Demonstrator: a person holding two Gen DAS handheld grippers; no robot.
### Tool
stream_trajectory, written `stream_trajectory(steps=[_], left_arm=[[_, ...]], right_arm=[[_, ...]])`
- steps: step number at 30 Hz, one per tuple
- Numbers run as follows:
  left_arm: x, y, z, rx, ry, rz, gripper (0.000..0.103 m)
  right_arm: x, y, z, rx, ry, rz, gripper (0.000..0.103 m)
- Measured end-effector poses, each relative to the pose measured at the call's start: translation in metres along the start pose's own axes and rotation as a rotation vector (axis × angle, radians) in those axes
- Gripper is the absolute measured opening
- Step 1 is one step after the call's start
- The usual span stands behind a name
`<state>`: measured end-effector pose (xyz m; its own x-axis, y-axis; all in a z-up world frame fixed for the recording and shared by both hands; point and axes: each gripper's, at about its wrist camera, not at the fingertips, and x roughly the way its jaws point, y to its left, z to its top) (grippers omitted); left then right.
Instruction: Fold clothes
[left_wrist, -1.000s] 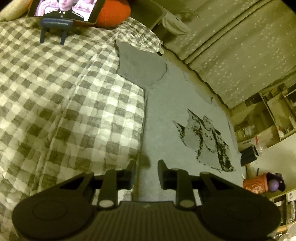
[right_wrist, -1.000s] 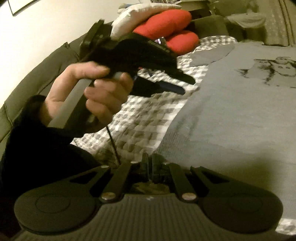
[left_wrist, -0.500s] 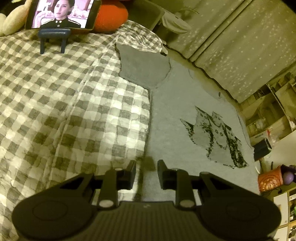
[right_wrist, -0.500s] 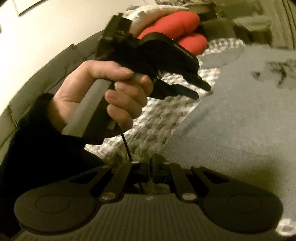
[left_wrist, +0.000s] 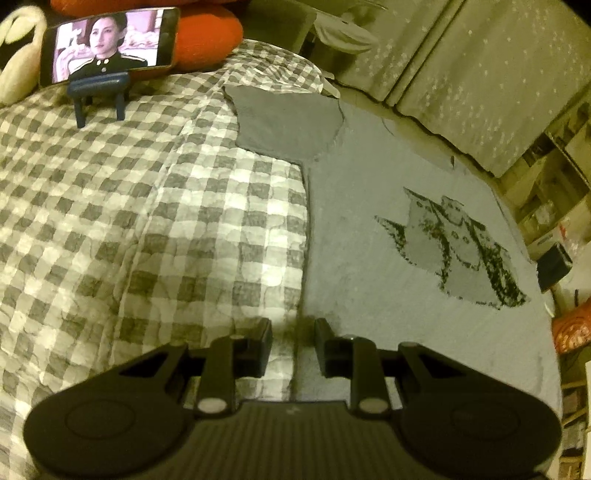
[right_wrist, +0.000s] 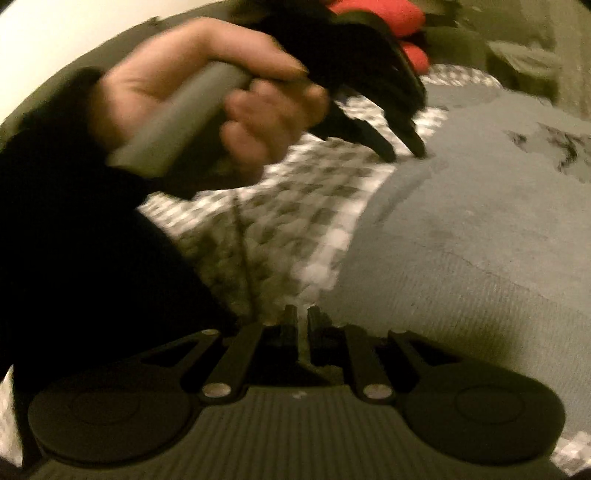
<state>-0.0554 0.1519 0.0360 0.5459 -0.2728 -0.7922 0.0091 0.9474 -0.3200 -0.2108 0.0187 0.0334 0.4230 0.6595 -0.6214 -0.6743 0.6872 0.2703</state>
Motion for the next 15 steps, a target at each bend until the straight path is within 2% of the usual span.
stream_trajectory(steps=[4,8,12,14,15], left_arm=[[-0.006,0.002,0.0,-0.017,-0.013,-0.01,0.024],[-0.019,-0.005,-0.002,0.011,-0.061,-0.021,0.024],[-0.024,-0.022,-0.009,0.08,-0.079,-0.07,0.025],[-0.023,-0.031,-0.012,0.11,-0.073,-0.085,0.025],[-0.022,-0.035,-0.013,0.123,-0.068,-0.092,0.025]], right_arm=[[-0.041,-0.01,-0.014,-0.01,-0.052,-0.026,0.013],[-0.103,-0.06,-0.032,0.188,-0.17,-0.187,0.013],[-0.176,-0.123,-0.065,0.416,-0.283,-0.509,0.013],[-0.212,-0.156,-0.087,0.586,-0.311,-0.674,0.016],[-0.227,-0.172,-0.099,0.706,-0.326,-0.717,0.015]])
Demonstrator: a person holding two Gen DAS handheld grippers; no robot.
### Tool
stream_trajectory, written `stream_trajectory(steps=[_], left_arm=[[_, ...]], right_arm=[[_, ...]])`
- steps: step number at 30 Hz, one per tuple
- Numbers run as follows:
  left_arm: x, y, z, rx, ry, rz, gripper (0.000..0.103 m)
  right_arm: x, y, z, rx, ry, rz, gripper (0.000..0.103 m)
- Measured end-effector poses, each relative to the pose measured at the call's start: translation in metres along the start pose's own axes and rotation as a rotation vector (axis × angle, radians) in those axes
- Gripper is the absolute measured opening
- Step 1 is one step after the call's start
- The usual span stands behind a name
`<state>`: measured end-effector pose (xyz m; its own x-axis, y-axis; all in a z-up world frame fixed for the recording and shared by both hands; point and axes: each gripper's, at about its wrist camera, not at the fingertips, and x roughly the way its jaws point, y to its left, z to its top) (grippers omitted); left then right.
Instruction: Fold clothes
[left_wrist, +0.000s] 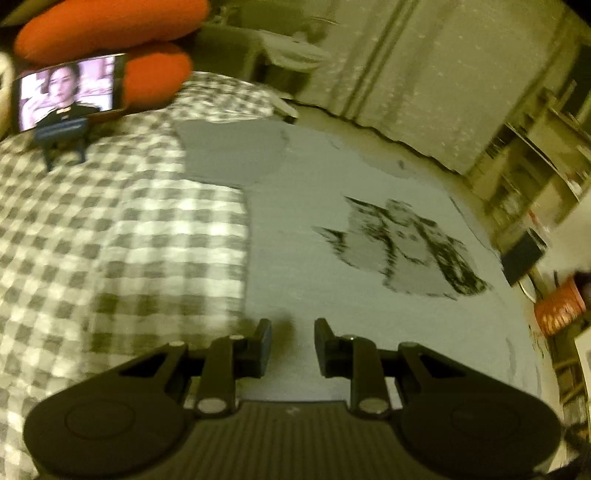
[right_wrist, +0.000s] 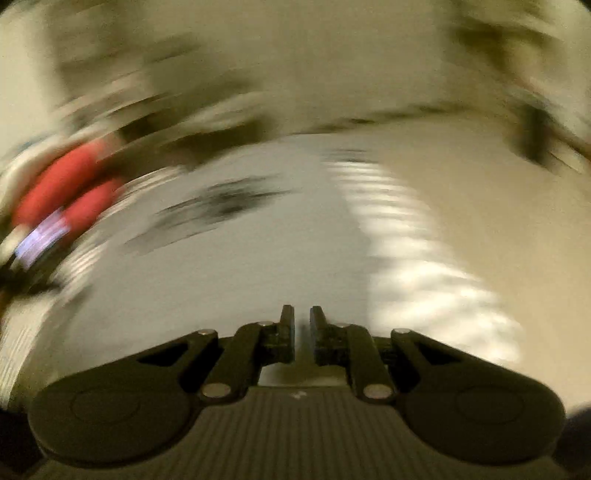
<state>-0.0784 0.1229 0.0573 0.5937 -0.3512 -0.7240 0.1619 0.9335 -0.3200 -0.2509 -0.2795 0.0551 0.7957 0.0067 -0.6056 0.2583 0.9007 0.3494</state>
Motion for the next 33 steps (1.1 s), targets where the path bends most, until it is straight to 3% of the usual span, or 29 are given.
stream_trajectory(steps=[2,5,10,14,18,20,26,33], left_arm=[[0.003,-0.005,-0.002,0.011,0.014,-0.009,0.025],[0.006,-0.01,-0.004,0.017,0.028,-0.013,0.025],[0.015,-0.018,-0.007,0.037,0.053,-0.007,0.025],[0.022,-0.022,-0.011,0.049,0.079,0.008,0.025],[0.028,-0.018,-0.012,0.033,0.103,0.023,0.025],[0.029,-0.017,-0.013,0.031,0.105,0.025,0.025],[0.03,-0.017,-0.013,0.037,0.107,0.028,0.025],[0.031,-0.015,-0.012,0.029,0.108,0.029,0.025]], right_arm=[[0.0,-0.034,0.007,0.167,0.02,-0.024,0.015],[0.003,-0.048,0.002,0.129,0.001,-0.107,0.015],[0.011,-0.06,-0.008,0.148,0.029,0.06,0.016],[0.019,-0.049,-0.007,0.147,0.057,0.131,0.016],[0.025,-0.036,-0.005,0.049,0.067,0.076,0.015],[0.025,-0.028,-0.005,-0.018,0.054,0.037,0.005],[0.005,-0.022,-0.011,-0.057,-0.052,-0.047,0.004],[0.031,-0.014,-0.013,-0.11,0.006,-0.172,0.003]])
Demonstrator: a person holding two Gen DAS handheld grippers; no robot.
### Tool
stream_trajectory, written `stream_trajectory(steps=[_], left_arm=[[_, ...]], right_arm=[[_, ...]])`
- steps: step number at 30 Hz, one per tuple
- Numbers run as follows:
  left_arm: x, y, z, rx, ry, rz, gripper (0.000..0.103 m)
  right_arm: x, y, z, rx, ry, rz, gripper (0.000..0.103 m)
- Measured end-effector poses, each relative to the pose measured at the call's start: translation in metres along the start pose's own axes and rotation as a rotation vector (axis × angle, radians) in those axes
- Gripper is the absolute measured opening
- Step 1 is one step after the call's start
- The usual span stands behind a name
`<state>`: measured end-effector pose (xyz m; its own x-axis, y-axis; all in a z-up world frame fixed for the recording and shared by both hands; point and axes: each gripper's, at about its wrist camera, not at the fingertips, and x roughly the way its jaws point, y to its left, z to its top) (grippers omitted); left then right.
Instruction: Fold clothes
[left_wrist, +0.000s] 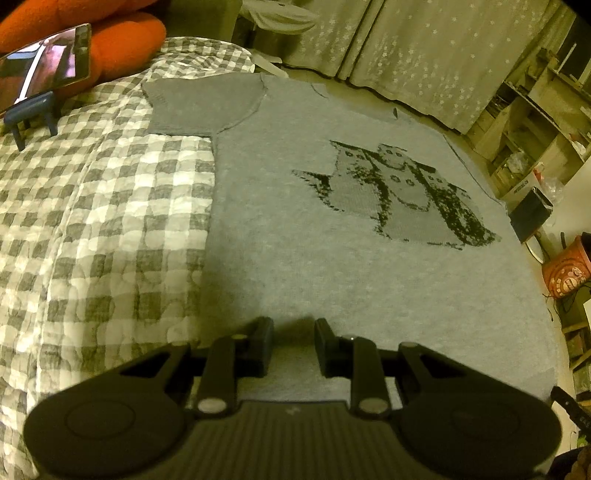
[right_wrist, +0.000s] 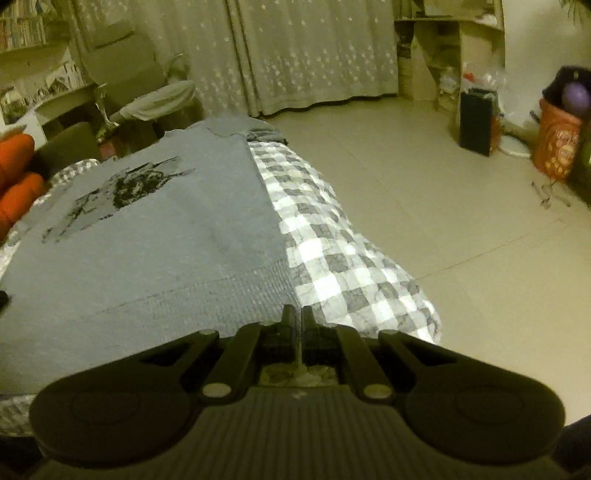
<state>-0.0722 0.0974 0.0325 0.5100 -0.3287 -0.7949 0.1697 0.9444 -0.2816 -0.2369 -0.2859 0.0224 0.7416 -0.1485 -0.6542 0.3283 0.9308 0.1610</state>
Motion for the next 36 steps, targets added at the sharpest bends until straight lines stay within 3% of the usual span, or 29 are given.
stream_trajectory(steps=[5,8,11,15,25,33,36], left_arm=[[-0.005,0.002,0.003,-0.016,-0.017,-0.008,0.025],[-0.012,0.002,0.006,-0.014,-0.057,-0.008,0.025],[-0.013,0.003,0.01,-0.027,-0.064,-0.012,0.025],[-0.012,0.006,0.015,-0.034,-0.073,0.006,0.025],[-0.008,0.016,0.024,-0.036,-0.089,0.078,0.025],[-0.001,0.02,0.024,-0.039,-0.075,0.101,0.025],[0.004,0.022,0.021,-0.038,-0.053,0.117,0.025]], right_arm=[[-0.002,0.015,-0.003,-0.063,-0.023,-0.039,0.006],[-0.015,0.023,-0.001,-0.069,-0.11,-0.089,0.012],[-0.023,0.035,0.004,-0.097,-0.186,-0.111,0.012],[-0.024,0.058,0.006,-0.141,-0.203,-0.05,0.012],[-0.007,0.141,-0.002,-0.294,-0.153,0.142,0.012],[0.012,0.208,-0.003,-0.369,-0.113,0.234,0.012],[0.023,0.228,-0.009,-0.419,-0.094,0.231,0.012]])
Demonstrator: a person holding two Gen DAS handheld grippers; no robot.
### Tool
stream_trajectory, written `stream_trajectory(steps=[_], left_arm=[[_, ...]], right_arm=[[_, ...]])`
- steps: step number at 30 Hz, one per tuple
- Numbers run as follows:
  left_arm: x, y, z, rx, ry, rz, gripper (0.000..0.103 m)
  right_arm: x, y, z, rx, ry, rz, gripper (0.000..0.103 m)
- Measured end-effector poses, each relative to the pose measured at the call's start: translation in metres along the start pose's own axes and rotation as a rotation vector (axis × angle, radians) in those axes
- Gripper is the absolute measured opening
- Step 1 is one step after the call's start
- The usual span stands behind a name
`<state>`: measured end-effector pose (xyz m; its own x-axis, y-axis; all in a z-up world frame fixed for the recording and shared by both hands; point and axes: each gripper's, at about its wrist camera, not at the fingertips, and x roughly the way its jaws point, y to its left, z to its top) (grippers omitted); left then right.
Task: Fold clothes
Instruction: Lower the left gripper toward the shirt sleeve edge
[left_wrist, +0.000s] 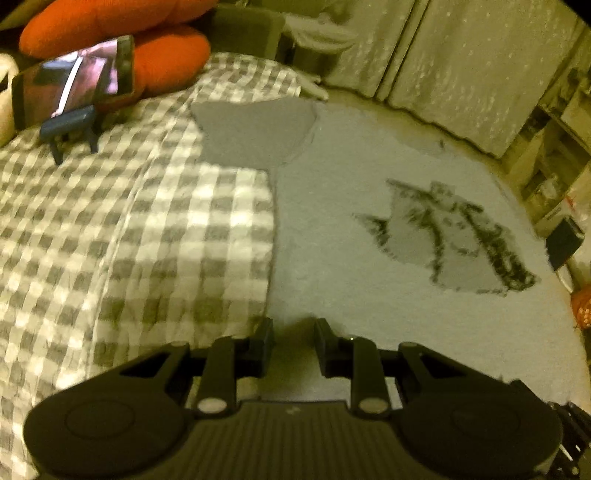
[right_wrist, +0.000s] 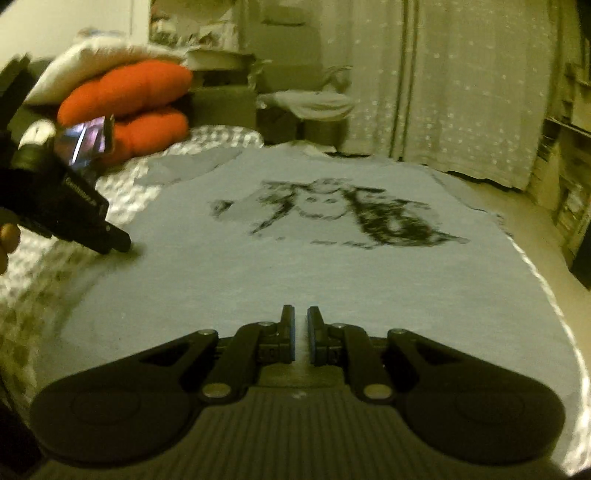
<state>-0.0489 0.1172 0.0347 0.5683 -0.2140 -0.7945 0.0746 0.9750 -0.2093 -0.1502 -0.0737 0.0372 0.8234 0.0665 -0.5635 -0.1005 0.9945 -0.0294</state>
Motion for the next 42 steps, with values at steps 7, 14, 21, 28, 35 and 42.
stream_trajectory(steps=[7,14,21,28,35,42], left_arm=[[-0.004,0.002,0.0,-0.014,-0.003,0.008,0.025],[-0.001,0.005,0.006,-0.04,0.0,0.007,0.025],[-0.006,0.015,0.013,-0.103,-0.015,-0.026,0.025],[-0.004,0.016,0.019,-0.12,-0.012,-0.04,0.025],[0.004,0.032,0.032,-0.186,-0.005,-0.02,0.025],[0.012,0.058,0.043,-0.287,0.004,-0.012,0.025]], right_arm=[[0.014,0.013,0.004,-0.013,0.002,-0.013,0.013],[0.023,0.032,0.01,-0.012,0.001,0.017,0.014],[0.024,0.061,0.012,-0.054,-0.021,0.079,0.016],[0.024,0.082,0.014,-0.084,-0.031,0.127,0.016],[0.025,0.094,0.014,-0.095,-0.039,0.157,0.016],[0.021,0.105,0.013,-0.111,-0.042,0.204,0.016]])
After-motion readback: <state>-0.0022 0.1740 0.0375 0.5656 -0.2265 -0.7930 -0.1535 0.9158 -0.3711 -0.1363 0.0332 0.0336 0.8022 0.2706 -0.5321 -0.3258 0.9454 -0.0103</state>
